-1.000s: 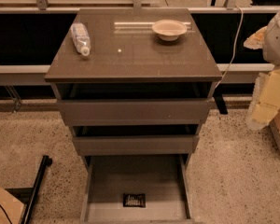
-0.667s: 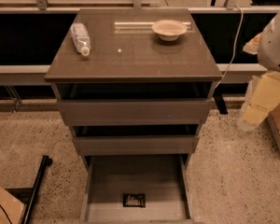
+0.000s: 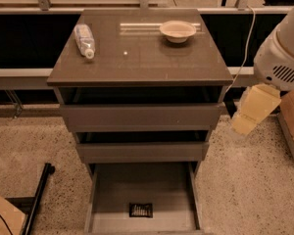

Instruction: Pick rxbar chocolate from bottom drawer and place on counter

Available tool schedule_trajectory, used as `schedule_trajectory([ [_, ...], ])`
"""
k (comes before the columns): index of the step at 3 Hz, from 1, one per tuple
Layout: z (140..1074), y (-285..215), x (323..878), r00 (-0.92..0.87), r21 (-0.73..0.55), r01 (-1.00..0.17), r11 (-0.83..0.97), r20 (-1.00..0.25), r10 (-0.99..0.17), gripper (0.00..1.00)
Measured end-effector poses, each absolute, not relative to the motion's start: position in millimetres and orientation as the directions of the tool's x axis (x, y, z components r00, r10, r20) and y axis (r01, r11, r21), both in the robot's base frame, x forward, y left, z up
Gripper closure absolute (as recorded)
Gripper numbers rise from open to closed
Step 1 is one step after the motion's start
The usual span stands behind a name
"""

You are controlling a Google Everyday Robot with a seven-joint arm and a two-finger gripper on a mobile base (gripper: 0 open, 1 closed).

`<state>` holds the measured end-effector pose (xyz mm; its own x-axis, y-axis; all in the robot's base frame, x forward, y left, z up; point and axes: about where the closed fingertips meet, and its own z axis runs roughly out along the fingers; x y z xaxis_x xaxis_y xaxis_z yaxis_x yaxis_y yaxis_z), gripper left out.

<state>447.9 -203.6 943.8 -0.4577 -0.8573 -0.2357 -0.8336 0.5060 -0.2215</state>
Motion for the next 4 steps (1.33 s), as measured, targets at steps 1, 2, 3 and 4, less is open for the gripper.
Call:
schedule_trajectory([
  [1,944,-204,448,-0.456,-0.222,-0.834,0.504,-0.236,-0.858,0.00],
  [2,924,-196,447,-0.493,-0.190,-0.821,0.539,-0.242,-0.836,0.00],
  [3,881,-187,449,-0.600,-0.123,-0.759,0.639,-0.248,-0.761,0.00],
  [4,835,-177,457,-0.707,-0.056,-0.675,0.736,-0.234,-0.667,0.00],
])
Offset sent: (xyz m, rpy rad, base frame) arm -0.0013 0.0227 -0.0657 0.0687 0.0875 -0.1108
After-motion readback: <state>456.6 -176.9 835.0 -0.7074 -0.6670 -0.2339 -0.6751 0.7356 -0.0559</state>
